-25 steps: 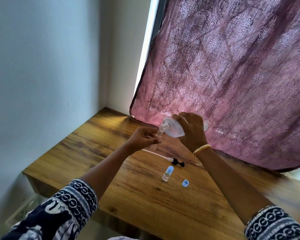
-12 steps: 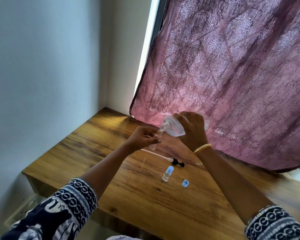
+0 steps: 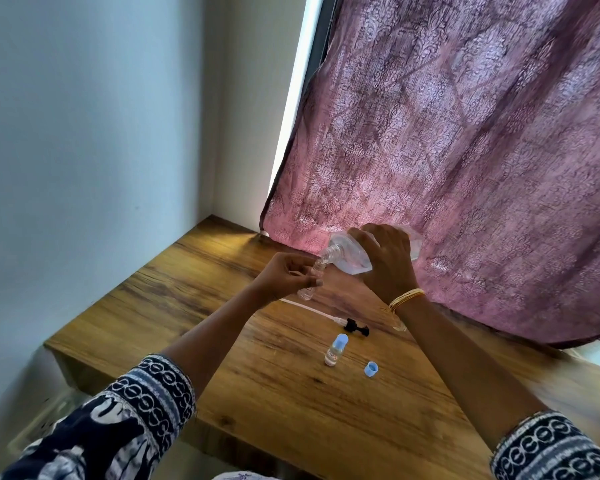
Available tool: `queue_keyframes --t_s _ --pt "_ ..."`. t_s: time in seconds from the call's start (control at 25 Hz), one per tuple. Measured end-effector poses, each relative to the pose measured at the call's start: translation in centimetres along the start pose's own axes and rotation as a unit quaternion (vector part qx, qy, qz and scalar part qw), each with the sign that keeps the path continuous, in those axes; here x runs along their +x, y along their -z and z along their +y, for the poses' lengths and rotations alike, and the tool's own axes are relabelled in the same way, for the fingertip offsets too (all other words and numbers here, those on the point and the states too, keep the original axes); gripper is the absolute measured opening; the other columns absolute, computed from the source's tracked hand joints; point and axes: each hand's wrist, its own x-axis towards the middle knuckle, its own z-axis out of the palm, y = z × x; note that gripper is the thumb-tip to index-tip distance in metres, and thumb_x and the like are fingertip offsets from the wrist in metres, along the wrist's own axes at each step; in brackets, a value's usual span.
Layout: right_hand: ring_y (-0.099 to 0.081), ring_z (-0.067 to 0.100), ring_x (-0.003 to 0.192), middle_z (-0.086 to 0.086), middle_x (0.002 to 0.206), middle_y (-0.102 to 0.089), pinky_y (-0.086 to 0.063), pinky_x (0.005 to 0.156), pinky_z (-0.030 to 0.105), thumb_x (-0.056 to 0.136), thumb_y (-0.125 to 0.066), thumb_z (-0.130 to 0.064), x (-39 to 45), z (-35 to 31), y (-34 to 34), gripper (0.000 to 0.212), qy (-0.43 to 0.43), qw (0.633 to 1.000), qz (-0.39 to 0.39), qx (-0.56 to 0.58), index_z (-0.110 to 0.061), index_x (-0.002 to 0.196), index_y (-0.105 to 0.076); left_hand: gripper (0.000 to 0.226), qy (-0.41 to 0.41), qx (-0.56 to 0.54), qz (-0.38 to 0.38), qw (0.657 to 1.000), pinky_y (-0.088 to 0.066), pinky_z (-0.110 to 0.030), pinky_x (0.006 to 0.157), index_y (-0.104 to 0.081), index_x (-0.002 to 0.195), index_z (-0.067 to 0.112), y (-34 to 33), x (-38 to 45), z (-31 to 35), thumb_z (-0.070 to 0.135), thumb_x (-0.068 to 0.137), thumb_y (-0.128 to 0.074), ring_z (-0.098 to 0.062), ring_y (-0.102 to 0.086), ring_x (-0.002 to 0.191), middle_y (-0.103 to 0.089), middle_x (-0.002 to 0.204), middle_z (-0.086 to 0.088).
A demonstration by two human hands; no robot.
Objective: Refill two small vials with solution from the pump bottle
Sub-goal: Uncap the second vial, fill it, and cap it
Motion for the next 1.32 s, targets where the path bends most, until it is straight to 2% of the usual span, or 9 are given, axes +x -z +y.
queue_keyframes --t_s 0.24,0.48,0.64,0.96,1.16,1.32 --pt "-0.057 0.034 0.104 0.008 0.113 -0.062 -0.043 0.091 0.051 0.07 -0.077 -0.025 0.26 -0.08 0.09 0.051 -0.003 1.0 -0.002 -0.002 -0.02 0.117 -0.058 0.025 -0.006 0.006 0.0 1.0 -0.054 -0.018 0.067 -0.073 0.099 0.01 0.25 0.05 0.01 0.005 0.075 -0.078 0.0 -0.065 0.072 -0.073 0.073 0.014" --pt "-0.057 0.035 0.104 0.009 0.113 -0.062 -0.042 0.09 0.052 0.073 -0.074 -0.029 0.5 -0.19 0.38 0.047 0.001 1.0 -0.001 0.002 -0.02 0.117 -0.059 0.032 0.003 -0.001 0.004 1.0 -0.053 -0.014 0.065 -0.071 0.105 0.004 0.4 0.24 -0.17 0.002 0.074 -0.078 0.003 -0.065 0.072 -0.073 0.074 0.013" --pt "-0.057 0.034 0.105 0.007 0.114 -0.062 -0.041 0.091 0.051 0.078 -0.069 -0.032 0.63 -0.13 0.43 0.042 -0.002 1.0 -0.01 -0.007 -0.019 0.117 -0.063 0.035 -0.004 0.0 0.011 1.0 -0.053 -0.016 0.069 -0.069 0.107 -0.005 0.37 0.32 -0.34 0.0 0.073 -0.078 0.0 -0.063 0.073 -0.071 0.082 0.0" --pt "-0.058 0.035 0.106 0.008 0.115 -0.062 -0.042 0.09 0.052 0.076 -0.069 -0.03 0.57 -0.19 0.2 0.043 -0.003 1.0 -0.003 0.0 -0.019 0.118 -0.062 0.034 -0.005 -0.006 0.006 1.0 -0.055 -0.018 0.07 -0.069 0.107 -0.006 0.45 0.42 -0.21 0.001 0.074 -0.077 -0.015 -0.063 0.082 -0.072 0.092 -0.013" --pt "-0.057 0.034 0.106 0.007 0.115 -0.062 -0.042 0.09 0.051 0.075 -0.072 -0.028 0.63 -0.24 0.01 0.045 -0.009 1.0 -0.007 -0.001 -0.018 0.118 -0.062 0.035 -0.002 -0.004 0.007 1.0 -0.056 -0.024 0.073 -0.069 0.108 -0.004 0.56 0.44 -0.26 0.002 0.074 -0.078 -0.019 -0.064 0.085 -0.072 0.095 -0.016" --pt "-0.058 0.032 0.106 0.006 0.116 -0.062 -0.043 0.09 0.047 0.072 -0.075 -0.029 0.62 -0.43 -0.26 0.049 -0.023 1.0 -0.015 0.006 -0.018 0.118 -0.063 0.034 -0.003 -0.014 0.006 1.0 -0.057 -0.024 0.073 -0.069 0.107 -0.005 0.66 0.54 -0.35 0.0 0.075 -0.077 -0.018 -0.065 0.084 -0.072 0.091 -0.01"
